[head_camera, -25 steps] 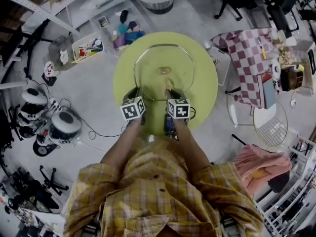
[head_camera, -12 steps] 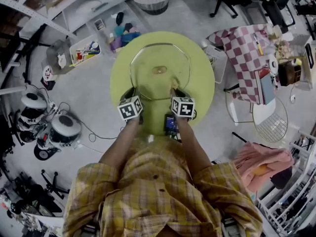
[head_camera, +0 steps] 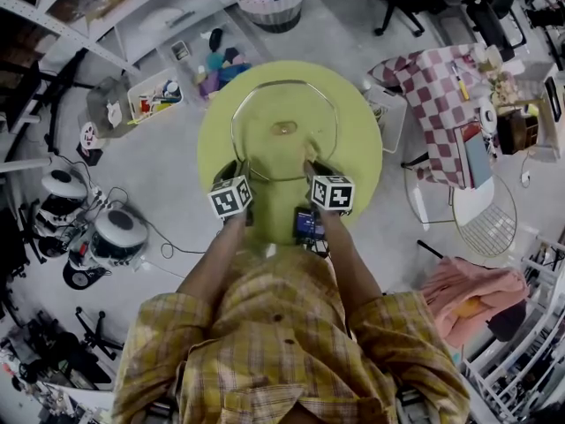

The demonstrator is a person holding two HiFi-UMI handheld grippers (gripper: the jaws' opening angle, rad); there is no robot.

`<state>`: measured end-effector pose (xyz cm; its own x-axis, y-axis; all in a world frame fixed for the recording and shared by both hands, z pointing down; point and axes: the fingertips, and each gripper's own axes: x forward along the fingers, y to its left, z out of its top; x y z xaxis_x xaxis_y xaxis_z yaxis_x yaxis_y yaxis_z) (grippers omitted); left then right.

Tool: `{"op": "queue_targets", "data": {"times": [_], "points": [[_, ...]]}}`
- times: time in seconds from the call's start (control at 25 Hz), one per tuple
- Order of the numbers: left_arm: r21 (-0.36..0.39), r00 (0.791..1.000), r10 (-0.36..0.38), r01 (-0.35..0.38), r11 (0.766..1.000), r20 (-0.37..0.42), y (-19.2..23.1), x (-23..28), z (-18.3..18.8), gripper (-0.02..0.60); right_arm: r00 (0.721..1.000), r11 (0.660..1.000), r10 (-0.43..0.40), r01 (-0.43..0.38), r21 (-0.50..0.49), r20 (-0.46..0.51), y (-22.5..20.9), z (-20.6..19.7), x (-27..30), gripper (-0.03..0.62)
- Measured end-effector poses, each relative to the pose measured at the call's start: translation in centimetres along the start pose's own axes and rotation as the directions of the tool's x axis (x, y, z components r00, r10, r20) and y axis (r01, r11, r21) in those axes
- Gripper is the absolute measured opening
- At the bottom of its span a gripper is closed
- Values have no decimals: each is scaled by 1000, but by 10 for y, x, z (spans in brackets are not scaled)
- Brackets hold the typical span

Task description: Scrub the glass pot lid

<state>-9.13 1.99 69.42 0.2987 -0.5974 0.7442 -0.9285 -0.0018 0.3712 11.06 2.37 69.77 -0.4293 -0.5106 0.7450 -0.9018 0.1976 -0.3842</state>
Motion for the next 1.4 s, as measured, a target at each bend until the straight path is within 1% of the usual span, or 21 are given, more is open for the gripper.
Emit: {"op": "queue_targets", "data": {"times": [0.12, 0.24, 0.4, 0.52, 0.56, 0.64, 0.76, 0.8, 0.88, 1.0, 1.08, 1.24, 1.4], "points": [[30, 1000, -8, 8, 1000, 3, -2, -2, -4, 118, 1000, 1000, 8, -8, -5, 30, 1, 6, -9, 38], [52, 1000, 7, -8, 999, 18, -2, -11, -3, 118, 999, 1000, 23, -22, -22, 42, 5, 9, -17, 38], [138, 999, 23, -29, 990, 41, -3, -28, 1, 118, 996, 998, 43, -40, -42, 73, 12, 14, -31, 38], [192, 997, 1, -15, 981, 74, -11, -44, 9, 115, 991, 998, 54, -48, -51, 121, 19, 27, -46, 38], [200, 996, -11, -6, 980, 84, -16, -49, 12, 98, 989, 997, 57, -50, -54, 139, 20, 32, -53, 38], [210, 994, -37, 15, 978, 103, -26, -58, 18, 39, 983, 997, 64, -54, -61, 173, 23, 42, -67, 38], [233, 987, -87, 54, 971, 134, -47, -72, 32, 18, 972, 995, 73, -56, -82, 223, 29, 59, -93, 38], [243, 984, -106, 68, 968, 145, -55, -77, 37, 6, 967, 995, 75, -55, -85, 243, 31, 65, -103, 38], [270, 976, -147, 99, 958, 163, -73, -87, 47, 4, 955, 995, 78, -55, -86, 287, 34, 79, -122, 38], [319, 961, -206, 139, 937, 186, -101, -102, 61, 3, 933, 995, 78, -50, -88, 351, 39, 98, -150, 38], [343, 948, -245, 165, 925, 204, -117, -115, 71, 3, 918, 994, 73, -37, -98, 391, 43, 109, -169, 38], [365, 917, -320, 221, 904, 239, -146, -142, 92, 3, 881, 993, 55, 1, -118, 470, 52, 130, -206, 38], [406, 892, -370, 247, 880, 259, -171, -164, 100, 3, 842, 992, 39, 33, -123, 538, 59, 139, -243, 38]]}}
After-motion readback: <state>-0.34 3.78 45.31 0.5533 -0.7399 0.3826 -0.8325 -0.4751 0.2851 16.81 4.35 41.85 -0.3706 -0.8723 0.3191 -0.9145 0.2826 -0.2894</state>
